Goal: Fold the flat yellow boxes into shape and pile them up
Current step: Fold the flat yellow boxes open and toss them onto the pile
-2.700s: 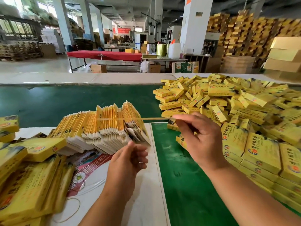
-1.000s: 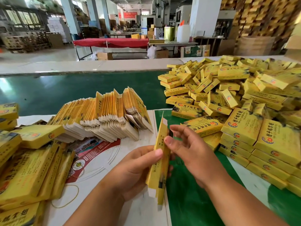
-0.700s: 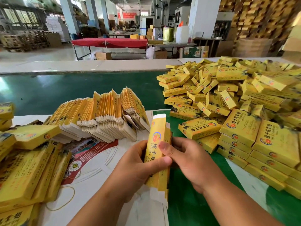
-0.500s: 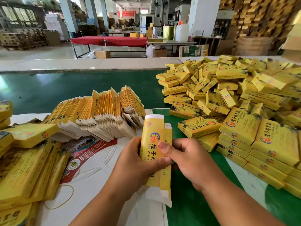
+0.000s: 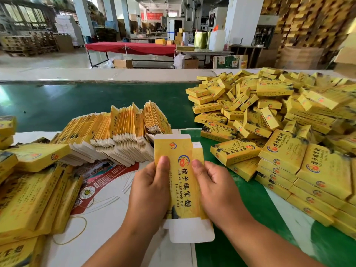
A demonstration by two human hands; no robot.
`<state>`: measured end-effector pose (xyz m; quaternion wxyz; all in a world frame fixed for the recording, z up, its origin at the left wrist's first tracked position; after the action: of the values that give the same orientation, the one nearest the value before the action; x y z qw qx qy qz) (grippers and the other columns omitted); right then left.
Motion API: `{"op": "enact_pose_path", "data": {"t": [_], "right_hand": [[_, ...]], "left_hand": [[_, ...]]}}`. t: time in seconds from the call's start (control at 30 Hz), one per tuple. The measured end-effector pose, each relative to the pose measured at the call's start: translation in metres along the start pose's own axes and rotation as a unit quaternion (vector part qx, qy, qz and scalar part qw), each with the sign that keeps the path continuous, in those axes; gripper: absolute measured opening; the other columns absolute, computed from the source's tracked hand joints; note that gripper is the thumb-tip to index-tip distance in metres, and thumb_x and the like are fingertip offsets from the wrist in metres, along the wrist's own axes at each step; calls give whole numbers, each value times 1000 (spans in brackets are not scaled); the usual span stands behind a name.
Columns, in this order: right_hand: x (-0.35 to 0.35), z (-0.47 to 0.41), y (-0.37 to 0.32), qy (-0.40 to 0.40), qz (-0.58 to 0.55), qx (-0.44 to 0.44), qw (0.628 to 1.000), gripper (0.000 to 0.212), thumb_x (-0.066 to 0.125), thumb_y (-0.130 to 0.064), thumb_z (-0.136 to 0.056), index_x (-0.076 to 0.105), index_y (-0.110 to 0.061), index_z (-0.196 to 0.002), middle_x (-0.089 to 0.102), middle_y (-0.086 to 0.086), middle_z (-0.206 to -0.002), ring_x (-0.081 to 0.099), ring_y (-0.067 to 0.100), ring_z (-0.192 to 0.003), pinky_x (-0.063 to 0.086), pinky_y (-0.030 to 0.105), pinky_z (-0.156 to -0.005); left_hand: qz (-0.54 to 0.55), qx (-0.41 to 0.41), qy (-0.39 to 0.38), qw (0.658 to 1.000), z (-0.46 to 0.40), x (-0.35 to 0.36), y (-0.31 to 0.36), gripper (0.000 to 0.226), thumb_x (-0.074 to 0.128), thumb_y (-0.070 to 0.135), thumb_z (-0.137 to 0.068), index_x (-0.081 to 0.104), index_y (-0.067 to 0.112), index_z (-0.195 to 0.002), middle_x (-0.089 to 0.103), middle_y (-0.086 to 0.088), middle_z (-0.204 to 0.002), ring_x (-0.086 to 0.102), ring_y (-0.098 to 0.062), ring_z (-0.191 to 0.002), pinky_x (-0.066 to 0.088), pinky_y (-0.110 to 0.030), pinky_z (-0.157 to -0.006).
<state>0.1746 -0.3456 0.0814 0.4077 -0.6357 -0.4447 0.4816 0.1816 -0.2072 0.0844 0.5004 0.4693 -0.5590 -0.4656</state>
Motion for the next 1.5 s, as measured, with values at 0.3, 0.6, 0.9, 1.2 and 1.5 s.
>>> {"op": "enact_pose_path", "data": {"t": [0.3, 0.6, 0.9, 1.2, 1.5], "right_hand": [[3, 5, -8, 4, -37, -26, 999, 67, 48, -56, -91, 62, 10, -90, 68, 28, -82, 64, 48, -77, 52, 60, -64], [-18, -1, -7, 90, -31, -55, 994, 57, 49, -48, -92, 54, 3, -67, 64, 13, -58, 58, 31, -50, 48, 46, -45], [-7, 0, -10, -5, -82, -59, 995, 44, 42, -53, -92, 75, -24, -88, 73, 10, -79, 71, 27, -73, 59, 47, -65], [-26, 2, -21, 70, -19, -138, 988, 25, 67, -35, -89, 65, -28, -112, 65, -5, -95, 63, 5, -85, 55, 18, -63], [-21, 0, -22, -52, -122, -150, 980, 24, 69, -40, -81, 64, -33, -104, 68, 5, -91, 65, 19, -76, 53, 25, -59]], "left_hand": [[-97, 64, 73, 991, -2, -14, 8, 44, 38, 54, -85, 69, 25, -78, 75, 2, -72, 73, -14, -63, 58, -35, -55], [-204, 114, 62, 970, 2, -1, 9, 18, 51, 44, -92, 58, 27, -90, 69, 20, -80, 67, 1, -64, 52, -19, -47], [-126, -2, -159, 979, 10, 21, -7, 53, 79, 58, -64, 49, 64, -108, 65, 29, -106, 62, 9, -99, 53, -11, -73], [194, -214, -233, 929, 5, 10, -15, 35, 68, -1, -66, 72, 1, -101, 68, -31, -106, 70, -42, -88, 58, -48, -71], [270, -189, -337, 882, 14, 18, -2, 51, 81, 1, -60, 67, -3, -109, 68, -31, -99, 70, -40, -87, 58, -47, -73]]}}
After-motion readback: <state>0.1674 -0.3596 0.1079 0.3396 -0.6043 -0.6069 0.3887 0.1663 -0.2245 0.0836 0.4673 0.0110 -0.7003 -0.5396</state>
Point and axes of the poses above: each hand's wrist, its own z-axis away from the middle knuckle, its own x-axis out of the palm, y = z × x, the point moved 6 cm from there along -z, towards the middle knuckle
